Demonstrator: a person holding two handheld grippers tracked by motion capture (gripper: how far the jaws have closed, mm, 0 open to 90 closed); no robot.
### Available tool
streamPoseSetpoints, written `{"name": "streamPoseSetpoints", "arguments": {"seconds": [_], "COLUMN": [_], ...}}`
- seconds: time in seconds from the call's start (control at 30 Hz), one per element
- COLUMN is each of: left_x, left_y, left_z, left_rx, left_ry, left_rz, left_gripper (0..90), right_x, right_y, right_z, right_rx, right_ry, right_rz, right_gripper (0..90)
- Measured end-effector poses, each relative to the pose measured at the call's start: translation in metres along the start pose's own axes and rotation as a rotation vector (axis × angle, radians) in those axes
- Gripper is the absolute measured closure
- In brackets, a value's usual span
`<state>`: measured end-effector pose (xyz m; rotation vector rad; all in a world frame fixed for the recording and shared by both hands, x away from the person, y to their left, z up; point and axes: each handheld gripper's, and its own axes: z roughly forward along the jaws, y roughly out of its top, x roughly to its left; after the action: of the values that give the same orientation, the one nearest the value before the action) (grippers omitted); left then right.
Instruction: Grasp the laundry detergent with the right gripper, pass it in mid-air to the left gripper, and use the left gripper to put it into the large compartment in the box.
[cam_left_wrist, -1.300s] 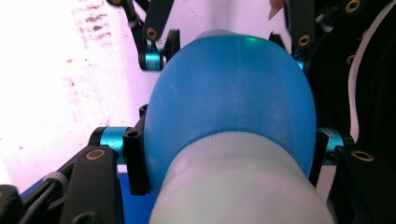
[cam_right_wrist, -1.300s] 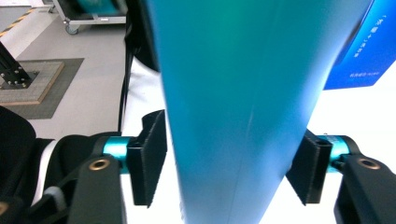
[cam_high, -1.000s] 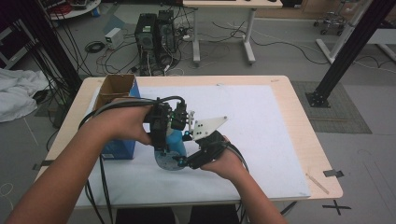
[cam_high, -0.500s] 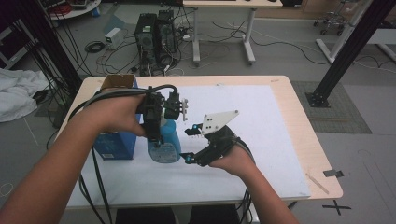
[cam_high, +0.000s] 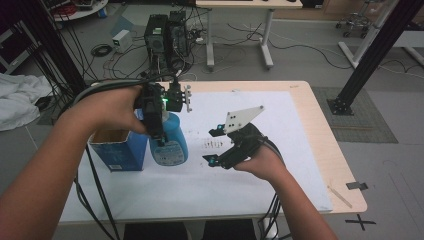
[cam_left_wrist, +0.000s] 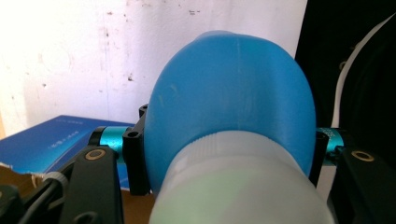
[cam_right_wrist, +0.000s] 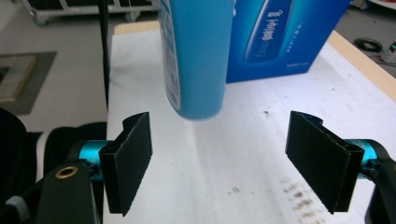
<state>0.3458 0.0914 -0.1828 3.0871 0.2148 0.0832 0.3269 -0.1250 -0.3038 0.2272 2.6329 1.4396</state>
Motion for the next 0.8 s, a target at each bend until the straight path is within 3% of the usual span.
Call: {"name": "streamPoseSetpoints", "arguments": {"seconds": [0.27,0.33,0.6,0.8], "left_x": [0.011,0.015,0.031,0.038], "left_y": [-0.014,-0.019,-0.039,-0.051], "left_z": [-0.021,-0.026,-0.043,-0.057], "left_rx": [-0.034,-0.039,-0.050,-0.061], "left_ry": [-0.016,-0.012,-0.007,0.010], "left_rz": [-0.079,-0.110,-0.278,-0.355], "left_gripper": [38.2,38.2,38.2,38.1], "right_x": [-0.008,-0.010,-0.015,-0.018], "right_y": [0.006,0.007,0.004,0.003], "right_z": [-0.012,-0.013,-0.015,-0.013], "right_rx": [0.047,0.057,0.094,0.110], "right_ry": [-0.028,-0.035,-0.047,-0.043], "right_rz": [-0.003,-0.001,0.005,0.007], "right_gripper": [18.9,13.8,13.2,12.3]}}
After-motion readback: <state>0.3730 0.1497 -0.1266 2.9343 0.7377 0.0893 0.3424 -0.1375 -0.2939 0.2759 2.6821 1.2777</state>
